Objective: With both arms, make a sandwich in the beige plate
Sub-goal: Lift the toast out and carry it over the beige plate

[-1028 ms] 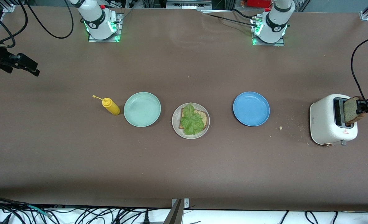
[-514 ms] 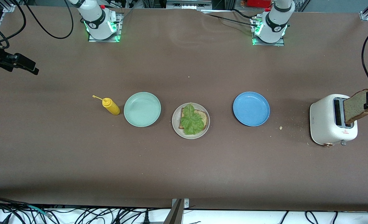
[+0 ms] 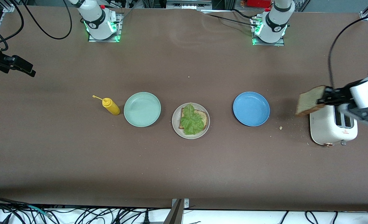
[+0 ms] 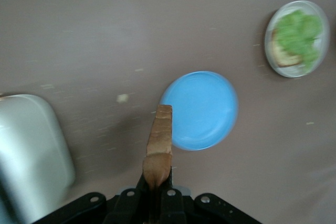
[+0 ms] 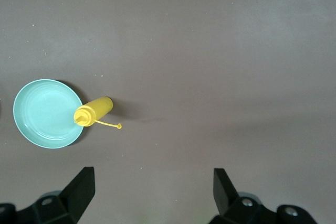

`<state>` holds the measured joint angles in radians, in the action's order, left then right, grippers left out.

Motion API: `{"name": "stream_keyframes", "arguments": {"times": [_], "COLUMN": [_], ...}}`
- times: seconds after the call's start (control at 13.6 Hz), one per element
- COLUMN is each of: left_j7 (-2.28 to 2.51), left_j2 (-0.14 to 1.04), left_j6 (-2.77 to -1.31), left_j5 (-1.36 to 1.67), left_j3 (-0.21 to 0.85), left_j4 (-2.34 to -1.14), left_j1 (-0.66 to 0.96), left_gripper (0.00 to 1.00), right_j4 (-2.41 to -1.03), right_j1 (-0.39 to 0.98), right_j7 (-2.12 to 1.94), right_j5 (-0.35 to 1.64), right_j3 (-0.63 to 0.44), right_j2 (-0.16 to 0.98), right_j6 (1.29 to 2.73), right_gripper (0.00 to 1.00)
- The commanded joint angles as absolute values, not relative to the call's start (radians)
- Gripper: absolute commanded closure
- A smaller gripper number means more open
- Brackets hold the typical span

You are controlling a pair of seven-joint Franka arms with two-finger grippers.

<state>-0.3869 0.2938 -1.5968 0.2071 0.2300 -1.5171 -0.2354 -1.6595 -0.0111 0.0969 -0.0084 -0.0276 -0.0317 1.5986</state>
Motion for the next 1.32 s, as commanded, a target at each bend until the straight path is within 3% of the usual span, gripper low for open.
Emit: {"name": "stream_keyframes", "arguments": {"times": [0.0,0.29,1.25], "left_j7": [-0.251,-0.158,-0.037], "left_j2": [0.418,0.578,0.741], "left_j6": [-1.580,-1.585,-1.974], "left_j5": [0.355,0.503,0.758], "left_j3": [0.227,0.227,0.227], "left_j4": [-1.468,-1.359,-1.361], "left_j1": [-0.111,0.014,0.251], "left_gripper": [1.00,1.00,1.00], "right_j4": [-1.634,-1.634,-1.634], "right_j1": [-0.018,-0.015,-0.014], "right_j7": [0.087,0.087,0.083], "right_j5": [0.000,0.002,0.002], "right_j3": [-0.025,-0.023,-0.020], "right_j2": [-0.020,-0.020,-0.020], "right_j6": [1.585,1.589,1.589], "right_gripper": [0.00,0.00,0.00]}}
